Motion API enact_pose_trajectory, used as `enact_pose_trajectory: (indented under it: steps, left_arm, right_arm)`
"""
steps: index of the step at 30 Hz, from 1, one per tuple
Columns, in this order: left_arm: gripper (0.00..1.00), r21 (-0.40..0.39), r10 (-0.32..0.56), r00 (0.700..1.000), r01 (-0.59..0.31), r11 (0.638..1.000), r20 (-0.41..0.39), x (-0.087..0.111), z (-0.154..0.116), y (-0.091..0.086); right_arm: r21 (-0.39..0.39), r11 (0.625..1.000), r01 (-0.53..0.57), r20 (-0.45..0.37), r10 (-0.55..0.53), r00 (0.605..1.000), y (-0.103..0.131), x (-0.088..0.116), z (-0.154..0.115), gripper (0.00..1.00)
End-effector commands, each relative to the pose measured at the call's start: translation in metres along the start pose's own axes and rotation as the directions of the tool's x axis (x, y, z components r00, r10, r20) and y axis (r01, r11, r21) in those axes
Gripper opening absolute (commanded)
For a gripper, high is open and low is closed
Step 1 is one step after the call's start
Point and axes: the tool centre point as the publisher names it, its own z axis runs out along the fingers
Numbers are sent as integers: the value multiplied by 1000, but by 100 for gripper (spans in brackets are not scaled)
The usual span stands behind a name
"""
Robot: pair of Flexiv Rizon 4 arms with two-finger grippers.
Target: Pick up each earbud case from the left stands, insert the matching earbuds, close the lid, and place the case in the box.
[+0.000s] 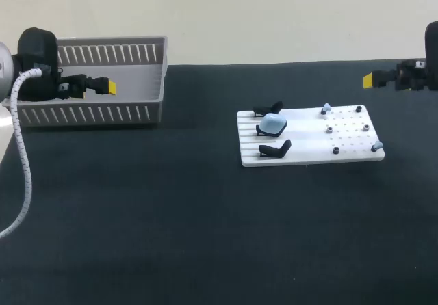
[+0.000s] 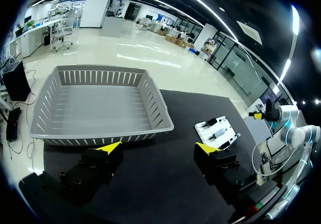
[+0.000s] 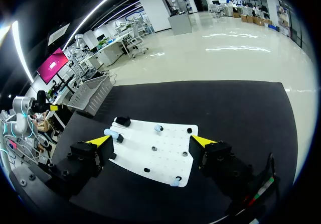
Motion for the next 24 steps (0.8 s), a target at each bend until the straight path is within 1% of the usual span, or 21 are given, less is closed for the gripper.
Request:
enact_pose_trajectory:
  steps: [1,15,18,20,24]
  left_arm:
    - [100,-5,-1,1000,1,1000,-4,-1,0,-1]
    - [100,-5,-1,1000,1,1000,-4,-1,0,-1]
    - [100,103,97,995,-96,990,1,0,-1,-11]
    - [100,184,159,987,-156,971,-3,0,-1,-19]
    - [100,266,255,967,-250,931,14,0,0,-31]
  right_arm:
    - [2,1000,0,0,0,1000,0,0,0,100]
    - [2,1000,0,0,0,1000,0,0,0,100]
    - [2,1000,0,0,0,1000,0,0,0,100]
    - [2,1000,0,0,0,1000,0,0,0,100]
    - [2,1000,0,0,0,1000,0,0,0,100]
